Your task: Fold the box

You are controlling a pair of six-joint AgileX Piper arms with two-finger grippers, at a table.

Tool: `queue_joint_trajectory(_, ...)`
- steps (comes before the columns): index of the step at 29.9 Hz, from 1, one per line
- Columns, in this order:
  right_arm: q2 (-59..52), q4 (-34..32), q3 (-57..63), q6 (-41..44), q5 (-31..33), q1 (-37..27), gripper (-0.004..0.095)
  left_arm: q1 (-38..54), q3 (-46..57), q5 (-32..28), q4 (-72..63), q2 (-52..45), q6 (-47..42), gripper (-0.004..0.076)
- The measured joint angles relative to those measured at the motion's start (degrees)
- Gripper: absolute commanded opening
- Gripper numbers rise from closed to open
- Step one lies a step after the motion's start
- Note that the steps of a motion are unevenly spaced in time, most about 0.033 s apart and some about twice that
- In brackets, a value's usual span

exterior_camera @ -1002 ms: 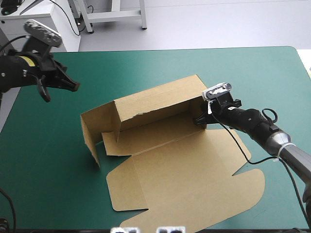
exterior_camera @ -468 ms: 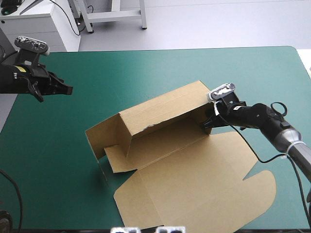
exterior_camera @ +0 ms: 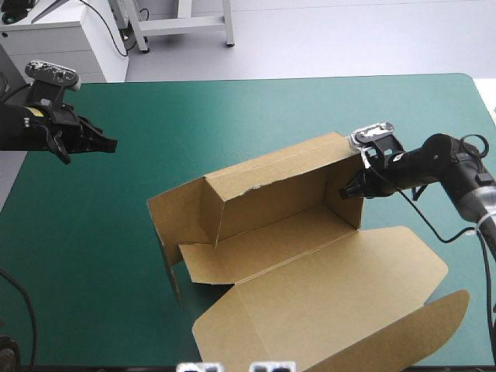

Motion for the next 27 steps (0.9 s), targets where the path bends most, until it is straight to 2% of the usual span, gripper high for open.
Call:
queue_joint_trajectory(10, 5.70, -11.02, -9.84, 13.38, 13.43, 0.00, -0.0014, 0.00, 0.00, -0.38, 0.00, 0.00, 0.04, 0.0006)
queue_joint_trajectory(16, 11.36, -11.47, -15.63, 18.04, 16.19, 0.00, -0.0014, 0.00, 0.00, -0.38, 0.06, 0.00, 0.11, 0.0006)
queue_joint_trajectory(21, 17.09, -10.54, -20.38, 20.97, 12.68, 0.07, -0.0007, 0.00, 0.00, -0.38, 0.30, 0.00, 0.28, 0.0006)
queue_joint_trajectory(24, 19.62, -10.47, -22.06, 21.98, 10.07, 0.92, 0.0081, 0.00, 0.00, -0.51, 0.47, 0.00, 0.40, 0.0006)
queue_joint_trajectory(27, 20.87, -10.74, -22.68, 22.10, 8.11, 2.68, 0.0291, 0.00, 0.00, -0.84, 0.47, 0.00, 0.40, 0.0006)
